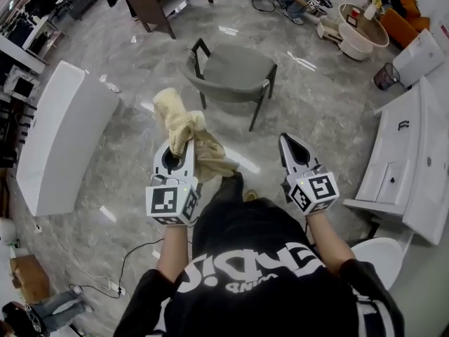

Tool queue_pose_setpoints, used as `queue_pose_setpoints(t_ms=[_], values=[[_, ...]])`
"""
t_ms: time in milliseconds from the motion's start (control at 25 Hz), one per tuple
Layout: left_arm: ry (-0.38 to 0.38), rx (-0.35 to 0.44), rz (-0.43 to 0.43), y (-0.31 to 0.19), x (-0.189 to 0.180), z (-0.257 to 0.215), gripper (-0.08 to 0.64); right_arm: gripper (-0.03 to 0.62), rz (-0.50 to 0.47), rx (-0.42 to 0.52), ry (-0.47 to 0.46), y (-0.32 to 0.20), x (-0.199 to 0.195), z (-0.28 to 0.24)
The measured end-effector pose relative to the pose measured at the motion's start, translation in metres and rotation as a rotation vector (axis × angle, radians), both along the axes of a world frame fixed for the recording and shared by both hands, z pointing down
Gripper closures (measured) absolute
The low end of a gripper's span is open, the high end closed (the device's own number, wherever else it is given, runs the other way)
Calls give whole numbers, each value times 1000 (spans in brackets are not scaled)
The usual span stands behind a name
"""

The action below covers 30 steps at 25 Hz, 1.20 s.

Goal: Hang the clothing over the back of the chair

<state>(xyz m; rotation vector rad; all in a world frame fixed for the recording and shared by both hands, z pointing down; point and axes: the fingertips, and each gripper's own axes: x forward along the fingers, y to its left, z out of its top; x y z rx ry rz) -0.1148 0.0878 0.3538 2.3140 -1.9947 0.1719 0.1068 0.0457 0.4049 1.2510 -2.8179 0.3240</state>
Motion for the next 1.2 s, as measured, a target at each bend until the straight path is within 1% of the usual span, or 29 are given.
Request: queue_pose_setpoints(t_ms=[280,560,880,1200], values=[[-8,3,1,-43,-11,8,472,578,-9,-12,11,-38,-13,17],[2,-8,17,-99,-27,14,472,578,-1,-18,22,-95,-28,19],[16,-21,51,-172,-45,15,472,578,-12,-22,24,-167,-58,14],[14,-41,85,-229,-68,8,472,578,-10,-23,25,-224,-95,6]])
